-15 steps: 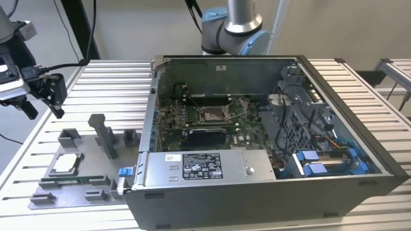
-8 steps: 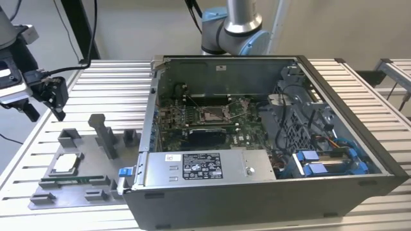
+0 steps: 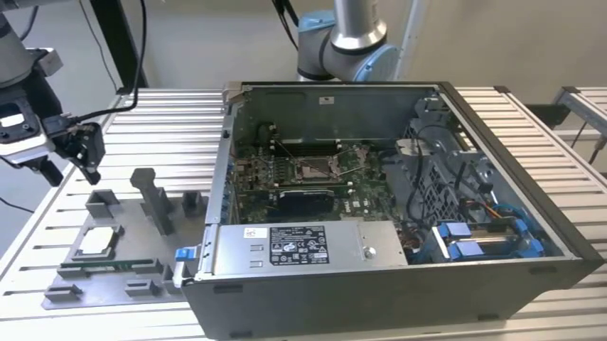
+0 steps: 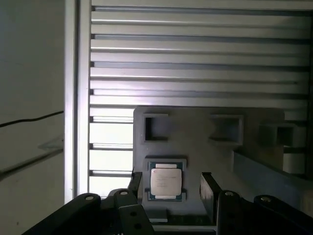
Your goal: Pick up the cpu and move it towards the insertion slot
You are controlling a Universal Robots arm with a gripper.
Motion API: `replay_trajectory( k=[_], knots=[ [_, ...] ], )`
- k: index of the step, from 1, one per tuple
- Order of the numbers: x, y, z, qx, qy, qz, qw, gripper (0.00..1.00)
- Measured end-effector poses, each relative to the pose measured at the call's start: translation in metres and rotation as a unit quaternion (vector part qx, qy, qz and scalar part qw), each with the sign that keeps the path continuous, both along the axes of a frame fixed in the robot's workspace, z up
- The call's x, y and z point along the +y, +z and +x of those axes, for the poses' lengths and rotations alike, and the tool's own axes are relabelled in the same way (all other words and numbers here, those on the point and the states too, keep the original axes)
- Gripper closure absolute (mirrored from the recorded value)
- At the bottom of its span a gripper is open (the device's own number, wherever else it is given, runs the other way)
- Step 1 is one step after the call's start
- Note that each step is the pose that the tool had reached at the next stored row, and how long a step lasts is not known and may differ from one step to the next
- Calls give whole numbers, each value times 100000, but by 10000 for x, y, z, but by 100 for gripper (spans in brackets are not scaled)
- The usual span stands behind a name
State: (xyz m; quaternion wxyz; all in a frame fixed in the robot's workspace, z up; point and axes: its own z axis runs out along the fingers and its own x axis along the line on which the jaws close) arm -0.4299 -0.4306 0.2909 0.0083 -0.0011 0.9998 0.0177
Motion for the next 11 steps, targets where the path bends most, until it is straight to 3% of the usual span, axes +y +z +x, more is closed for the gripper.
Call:
replay_trajectory(
  k=[3, 11],
  knots=[
    [-25, -54, -2, 3, 1, -1, 100000, 0],
    [-156, -199, -2, -2, 10, 1, 100000, 0]
  ],
)
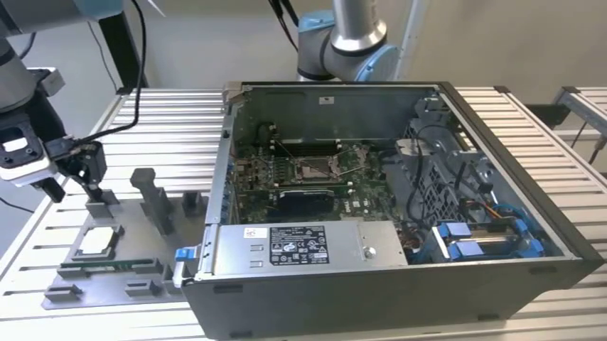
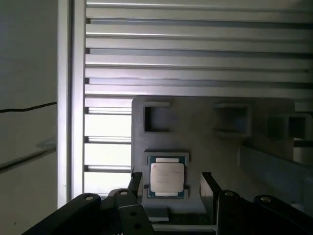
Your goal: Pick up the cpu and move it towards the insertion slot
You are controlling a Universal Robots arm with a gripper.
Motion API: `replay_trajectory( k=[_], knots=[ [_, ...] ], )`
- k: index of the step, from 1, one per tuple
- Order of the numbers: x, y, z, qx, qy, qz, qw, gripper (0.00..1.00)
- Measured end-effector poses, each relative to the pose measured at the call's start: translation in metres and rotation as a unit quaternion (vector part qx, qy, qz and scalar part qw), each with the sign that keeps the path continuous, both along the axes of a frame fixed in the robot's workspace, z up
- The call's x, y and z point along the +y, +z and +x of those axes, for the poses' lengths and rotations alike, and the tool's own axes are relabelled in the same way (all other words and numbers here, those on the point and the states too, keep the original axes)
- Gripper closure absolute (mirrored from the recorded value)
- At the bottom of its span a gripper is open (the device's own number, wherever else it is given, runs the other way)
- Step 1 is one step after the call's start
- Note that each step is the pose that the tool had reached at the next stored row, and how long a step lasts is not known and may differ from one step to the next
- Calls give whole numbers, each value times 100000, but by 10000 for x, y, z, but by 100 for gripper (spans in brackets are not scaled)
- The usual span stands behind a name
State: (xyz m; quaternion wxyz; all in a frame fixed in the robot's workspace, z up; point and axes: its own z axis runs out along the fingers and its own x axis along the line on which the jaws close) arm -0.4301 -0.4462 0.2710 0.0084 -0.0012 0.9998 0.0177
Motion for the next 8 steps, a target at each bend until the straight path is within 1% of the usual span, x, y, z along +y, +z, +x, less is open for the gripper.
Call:
replay_trajectory(
  k=[4, 8],
  knots=[
    [-41, -74, 0, -3, -2, 0, 100000, 0],
    [-64, -146, 0, 4, -1, -3, 100000, 0]
  ],
)
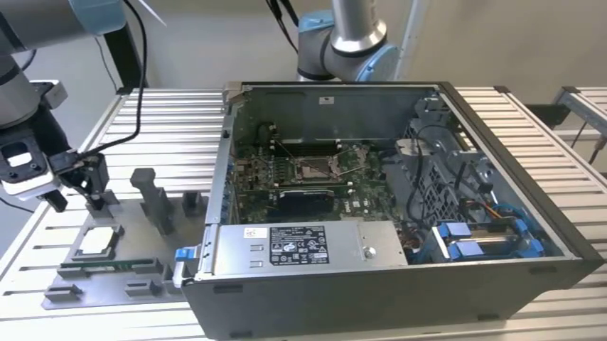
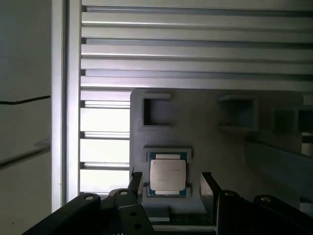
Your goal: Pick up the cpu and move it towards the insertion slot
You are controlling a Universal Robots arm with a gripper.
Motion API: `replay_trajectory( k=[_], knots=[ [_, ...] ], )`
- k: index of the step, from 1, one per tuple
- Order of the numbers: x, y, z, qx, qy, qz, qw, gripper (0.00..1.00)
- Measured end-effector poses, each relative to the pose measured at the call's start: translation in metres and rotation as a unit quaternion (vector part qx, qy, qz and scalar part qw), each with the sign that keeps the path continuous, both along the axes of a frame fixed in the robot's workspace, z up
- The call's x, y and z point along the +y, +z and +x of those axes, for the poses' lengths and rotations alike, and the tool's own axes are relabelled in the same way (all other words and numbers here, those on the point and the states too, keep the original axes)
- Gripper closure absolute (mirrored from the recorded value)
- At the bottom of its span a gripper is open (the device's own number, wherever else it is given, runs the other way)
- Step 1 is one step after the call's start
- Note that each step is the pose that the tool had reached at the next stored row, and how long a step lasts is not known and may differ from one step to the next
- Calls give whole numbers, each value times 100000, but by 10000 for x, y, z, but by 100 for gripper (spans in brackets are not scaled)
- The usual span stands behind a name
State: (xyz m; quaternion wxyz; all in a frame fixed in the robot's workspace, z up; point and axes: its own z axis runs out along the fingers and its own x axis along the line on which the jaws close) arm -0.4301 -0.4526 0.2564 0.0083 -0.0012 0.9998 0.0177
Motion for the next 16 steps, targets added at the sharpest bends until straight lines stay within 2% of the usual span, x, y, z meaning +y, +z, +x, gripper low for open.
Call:
replay_trajectory(
  k=[13, 16],
  knots=[
    [-10, -237, 36, -5, -4, 1, 100000, 0],
    [-40, -290, 36, 1, 0, 1, 100000, 0]
  ],
)
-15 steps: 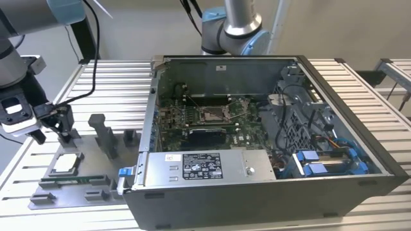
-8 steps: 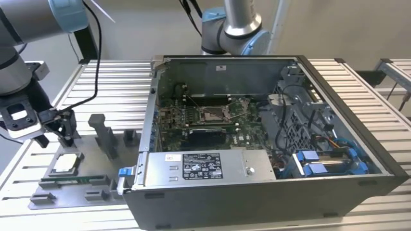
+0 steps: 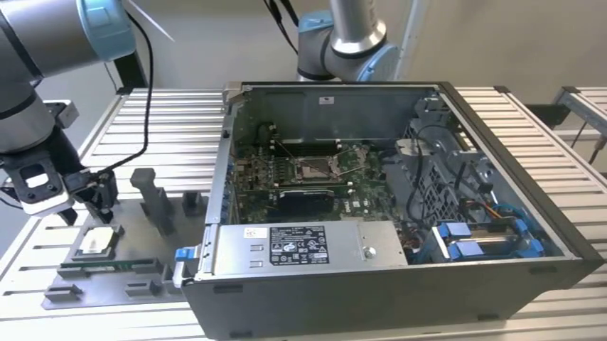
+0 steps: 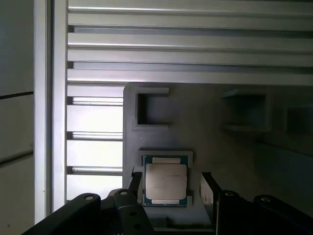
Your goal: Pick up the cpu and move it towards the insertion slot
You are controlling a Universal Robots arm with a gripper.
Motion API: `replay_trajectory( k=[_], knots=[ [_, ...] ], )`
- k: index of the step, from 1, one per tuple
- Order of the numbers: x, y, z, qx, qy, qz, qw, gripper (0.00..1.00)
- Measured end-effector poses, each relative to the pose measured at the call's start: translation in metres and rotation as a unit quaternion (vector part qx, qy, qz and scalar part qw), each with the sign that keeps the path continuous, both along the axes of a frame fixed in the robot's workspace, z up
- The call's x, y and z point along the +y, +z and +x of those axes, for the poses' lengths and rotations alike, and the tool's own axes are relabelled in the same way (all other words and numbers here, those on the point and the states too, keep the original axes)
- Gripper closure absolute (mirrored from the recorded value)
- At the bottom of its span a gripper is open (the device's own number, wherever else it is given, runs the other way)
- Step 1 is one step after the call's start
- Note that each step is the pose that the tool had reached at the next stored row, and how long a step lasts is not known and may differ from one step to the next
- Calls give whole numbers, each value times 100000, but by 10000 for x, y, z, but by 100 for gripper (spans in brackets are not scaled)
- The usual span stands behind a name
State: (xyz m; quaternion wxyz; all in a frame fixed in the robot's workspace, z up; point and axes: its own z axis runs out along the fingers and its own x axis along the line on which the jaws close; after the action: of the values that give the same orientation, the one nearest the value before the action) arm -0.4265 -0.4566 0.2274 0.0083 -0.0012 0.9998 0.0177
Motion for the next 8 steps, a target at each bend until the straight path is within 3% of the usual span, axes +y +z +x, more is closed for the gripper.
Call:
replay_trajectory(
  k=[8],
  knots=[
    [-58, -142, -7, 2, 179, -7, 100000, 0]
  ],
)
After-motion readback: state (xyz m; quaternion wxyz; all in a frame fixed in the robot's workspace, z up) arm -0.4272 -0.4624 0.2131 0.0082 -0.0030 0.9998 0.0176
